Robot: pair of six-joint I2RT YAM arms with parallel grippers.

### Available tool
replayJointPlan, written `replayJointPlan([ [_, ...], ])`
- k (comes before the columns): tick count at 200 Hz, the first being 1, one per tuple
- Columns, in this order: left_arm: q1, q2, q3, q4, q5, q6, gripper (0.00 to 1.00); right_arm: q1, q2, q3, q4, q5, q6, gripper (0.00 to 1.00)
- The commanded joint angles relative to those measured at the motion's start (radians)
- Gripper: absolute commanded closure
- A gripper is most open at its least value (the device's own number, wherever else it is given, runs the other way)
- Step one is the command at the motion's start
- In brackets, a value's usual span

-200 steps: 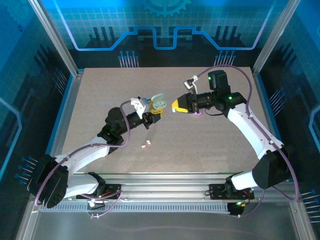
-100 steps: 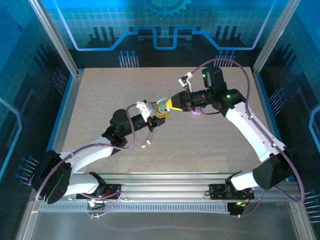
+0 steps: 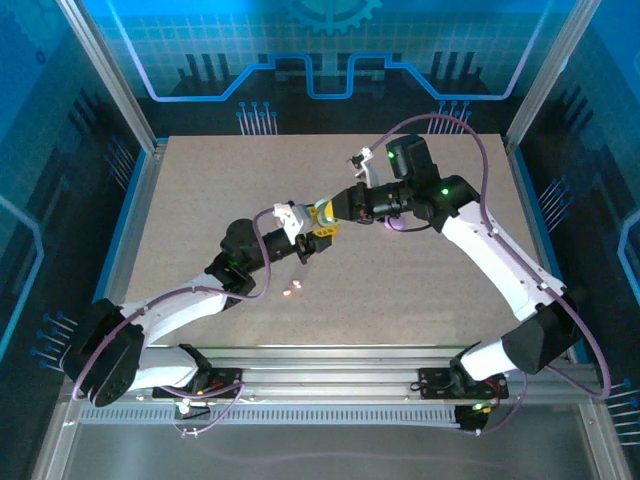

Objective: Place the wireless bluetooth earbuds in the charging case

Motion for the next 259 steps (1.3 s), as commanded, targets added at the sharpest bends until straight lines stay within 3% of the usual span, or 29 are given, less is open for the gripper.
replayJointPlan([
  [1, -0.010, 0.014, 0.017, 0.050, -0.013, 0.011, 0.73, 0.025, 0.011, 0.042, -0.025, 0.054, -0.023, 0.79],
  [120, -0.013, 0.014, 0.013, 0.076, -0.027, -0.011, 0.73, 0.071, 0.042, 0.077, -0.078, 0.150, -0.057, 0.77],
  [259, -0.019, 0.023, 0.011, 0.114, -0.041, -0.037, 0.73, 0.097, 0.035, 0.053, -0.021, 0.197, -0.033, 0.77],
])
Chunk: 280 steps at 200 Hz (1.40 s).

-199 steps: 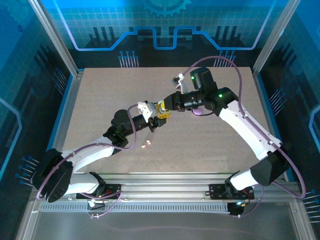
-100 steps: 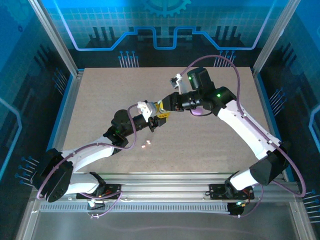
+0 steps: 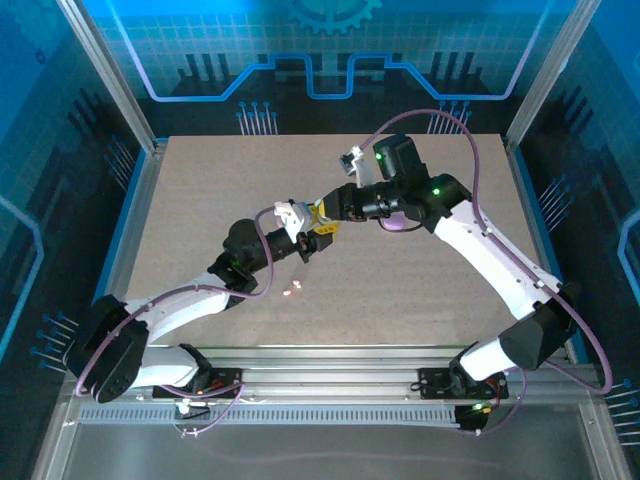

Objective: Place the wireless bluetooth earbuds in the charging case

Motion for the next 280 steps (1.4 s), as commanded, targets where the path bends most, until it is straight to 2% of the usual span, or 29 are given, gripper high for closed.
replayJointPlan([
  [1, -0.016, 0.000, 0.011, 0.088, -0.002, -0.006, 0.73, 0.029, 0.010, 0.004, -0.007, 0.031, 0.000, 0.76],
  [85, -0.015, 0.004, 0.005, 0.111, -0.014, -0.015, 0.73, 0.046, 0.031, 0.044, -0.088, 0.091, -0.041, 0.72],
  [280, -0.016, -0.003, -0.011, 0.095, -0.029, -0.005, 0.74, 0.052, -0.021, 0.082, -0.107, 0.143, -0.044, 0.66],
])
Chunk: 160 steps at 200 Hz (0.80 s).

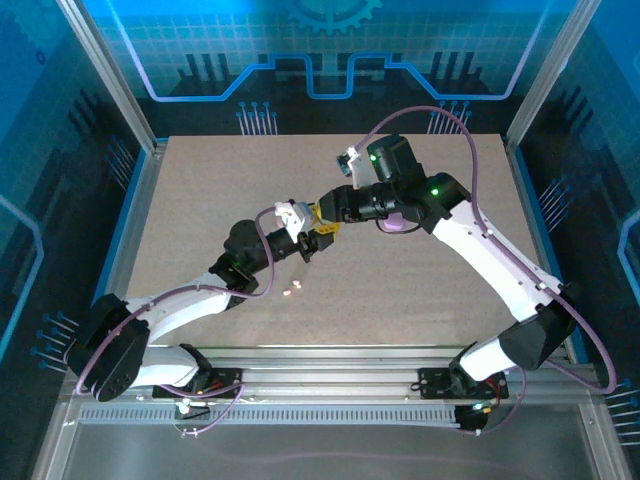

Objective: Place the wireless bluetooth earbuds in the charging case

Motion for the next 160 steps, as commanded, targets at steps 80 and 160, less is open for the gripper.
replayJointPlan([
  [80, -0.007, -0.005, -0.014, 0.081, -0.019, 0.003, 0.74, 0.003, -0.048, 0.016, -0.015, 0.042, -0.001, 0.65],
  [160, -0.007, -0.002, -0.020, 0.083, -0.024, 0.009, 0.74, 0.002, -0.138, -0.034, 0.085, 0.009, -0.031, 0.64],
])
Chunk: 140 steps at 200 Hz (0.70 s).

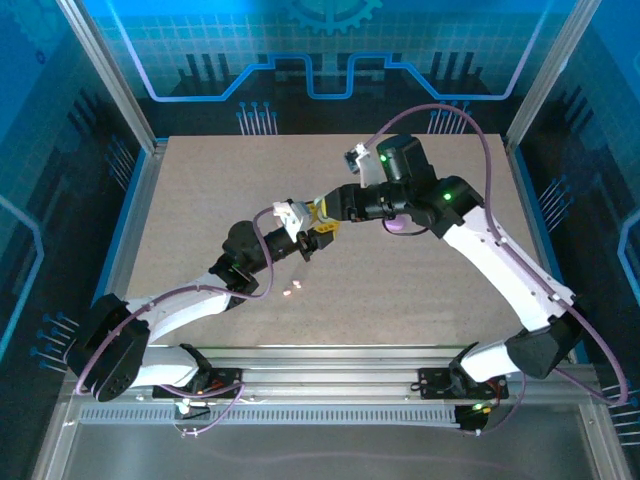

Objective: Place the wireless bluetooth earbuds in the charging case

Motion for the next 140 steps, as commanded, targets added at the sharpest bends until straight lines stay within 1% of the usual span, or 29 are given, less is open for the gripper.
replayJointPlan([
  [1, -0.007, -0.002, -0.016, 0.046, -0.012, 0.008, 0.74, 0.002, -0.074, -0.028, 0.074, -0.020, -0.031, 0.64],
  [11, -0.007, -0.006, -0.018, 0.047, -0.009, 0.012, 0.74, 0.002, -0.106, -0.046, 0.092, 0.003, -0.046, 0.64],
  [23, -0.006, -0.013, -0.020, 0.041, -0.006, 0.015, 0.74, -0.002, -0.141, -0.067, 0.104, 0.068, -0.057, 0.63],
  [40, -0.006, -0.028, -0.022, 0.020, 0.013, 0.024, 0.74, -0.022, -0.185, -0.099, 0.108, 0.163, -0.046, 0.58],
  [46, -0.006, -0.033, -0.022, 0.014, 0.027, 0.027, 0.74, -0.041, -0.190, -0.104, 0.105, 0.171, -0.037, 0.57],
  [61, -0.007, -0.044, -0.022, 0.005, 0.062, 0.030, 0.74, -0.085, -0.182, -0.105, 0.102, 0.129, -0.015, 0.55],
  [88, -0.007, -0.056, -0.014, -0.013, 0.118, 0.034, 0.74, -0.142, -0.108, -0.048, 0.043, 0.042, 0.022, 0.51],
  [117, -0.010, -0.064, 0.005, -0.044, 0.168, 0.031, 0.73, -0.156, 0.009, 0.066, -0.075, -0.044, -0.005, 0.47],
  [140, -0.013, -0.068, 0.016, -0.064, 0.178, 0.036, 0.73, -0.156, 0.067, 0.097, -0.091, -0.126, -0.010, 0.45],
])
